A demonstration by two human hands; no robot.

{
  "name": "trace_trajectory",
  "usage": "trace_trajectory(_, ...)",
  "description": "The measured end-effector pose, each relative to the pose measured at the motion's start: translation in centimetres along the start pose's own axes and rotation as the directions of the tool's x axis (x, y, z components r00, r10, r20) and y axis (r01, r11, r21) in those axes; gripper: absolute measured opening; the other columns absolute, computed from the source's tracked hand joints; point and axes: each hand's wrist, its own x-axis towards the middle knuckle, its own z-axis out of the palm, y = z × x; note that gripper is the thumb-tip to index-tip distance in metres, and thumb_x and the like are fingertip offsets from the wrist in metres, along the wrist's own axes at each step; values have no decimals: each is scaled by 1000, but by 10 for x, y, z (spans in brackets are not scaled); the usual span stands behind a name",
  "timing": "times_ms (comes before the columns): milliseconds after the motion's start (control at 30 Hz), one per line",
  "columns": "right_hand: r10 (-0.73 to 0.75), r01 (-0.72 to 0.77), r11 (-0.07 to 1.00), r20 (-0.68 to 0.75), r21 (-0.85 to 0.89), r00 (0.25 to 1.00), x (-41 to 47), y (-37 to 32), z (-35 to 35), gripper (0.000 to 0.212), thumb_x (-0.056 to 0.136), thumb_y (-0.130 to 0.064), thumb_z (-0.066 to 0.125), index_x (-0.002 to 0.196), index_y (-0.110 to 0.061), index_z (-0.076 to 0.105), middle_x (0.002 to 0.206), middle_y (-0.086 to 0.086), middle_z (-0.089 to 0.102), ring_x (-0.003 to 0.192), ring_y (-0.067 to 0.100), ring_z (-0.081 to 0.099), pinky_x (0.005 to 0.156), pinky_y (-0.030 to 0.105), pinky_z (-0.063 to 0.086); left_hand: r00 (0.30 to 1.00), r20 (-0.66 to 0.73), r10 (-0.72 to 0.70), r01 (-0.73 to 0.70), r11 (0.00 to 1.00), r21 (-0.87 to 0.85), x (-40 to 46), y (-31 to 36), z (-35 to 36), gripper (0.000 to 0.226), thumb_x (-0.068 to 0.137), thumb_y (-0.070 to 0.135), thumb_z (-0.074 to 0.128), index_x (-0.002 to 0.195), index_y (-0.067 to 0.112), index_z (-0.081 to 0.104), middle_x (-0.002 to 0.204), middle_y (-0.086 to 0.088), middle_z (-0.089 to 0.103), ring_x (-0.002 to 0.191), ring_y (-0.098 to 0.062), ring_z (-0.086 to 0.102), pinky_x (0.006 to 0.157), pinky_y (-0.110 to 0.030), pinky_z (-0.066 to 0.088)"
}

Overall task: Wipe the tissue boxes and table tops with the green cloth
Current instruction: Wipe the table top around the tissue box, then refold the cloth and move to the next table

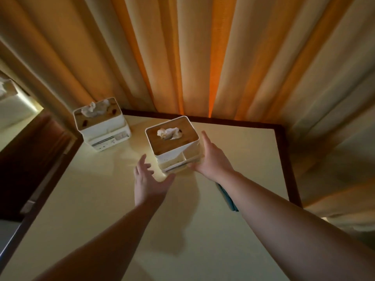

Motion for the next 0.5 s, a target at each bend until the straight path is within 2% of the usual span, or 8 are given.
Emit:
trace_trajectory(67, 3, -3, 999, 8, 41, 1000, 11, -2, 5, 128, 74, -51, 90, 163, -39, 0, 153, 0, 52, 136, 23, 53, 109, 43, 48, 994, 111, -11, 9, 1000, 10, 13, -1, -4, 122, 69, 45, 92, 162, 28, 15, 148, -4, 46, 122, -21, 57, 101, -47, 53)
trace_trajectory(133, 14, -14, 996, 0, 88, 1000, 16, -3, 9, 124, 72, -48, 91, 162, -43, 7, 148, -4, 57, 131, 20, 58, 106, 41, 52, 983, 182, 28, -24, 999, -28, 23, -3, -3, 120, 71, 41, 93, 162, 35, 14, 154, -2, 47, 126, -19, 57, 104, -49, 53)
trace_trajectory(200, 21, -15, 986, -31, 163, 999, 16, -2, 10, 113, 74, -39, 93, 161, -43, 20, 139, -9, 63, 120, 13, 62, 95, 27, 53, 979, 191, 68, -47, 992, -113, 31, -4, -1, 114, 73, 32, 93, 159, 41, 19, 150, 1, 53, 119, -12, 61, 99, -48, 56)
trace_trajectory(267, 22, -8, 976, -64, 216, 998, 13, -3, 7, 105, 75, -31, 93, 158, -40, 30, 132, -12, 65, 108, 6, 61, 83, 14, 47, 978, 191, 88, -52, 981, -184, 38, 0, 2, 106, 75, 26, 91, 155, 47, 25, 142, 6, 59, 111, -7, 65, 93, -45, 60)
trace_trajectory(367, 65, -28, 961, -124, 275, 990, 10, 5, 1, 102, 75, -33, 94, 156, -41, 33, 132, -16, 65, 112, 6, 62, 84, 14, 45, 966, 229, 120, -74, 977, -202, 50, 15, 11, 96, 77, 28, 89, 148, 56, 30, 133, 14, 62, 104, -2, 67, 87, -39, 61)
trace_trajectory(433, 103, -49, 951, -164, 304, 981, 5, 14, -9, 102, 75, -34, 93, 157, -40, 33, 134, -19, 63, 114, 2, 61, 77, 3, 39, 952, 265, 155, -103, 974, -200, 58, 31, 20, 93, 76, 29, 89, 146, 57, 33, 129, 17, 62, 100, 0, 67, 81, -31, 59)
trace_trajectory(500, 125, -45, 940, -218, 338, 968, -4, 24, -24, 98, 78, -32, 92, 157, -37, 35, 131, -22, 61, 107, -8, 56, 73, -3, 37, 928, 316, 196, -136, 970, -202, 65, 52, 35, 92, 76, 31, 90, 145, 55, 35, 127, 19, 62, 100, 1, 65, 75, -24, 56)
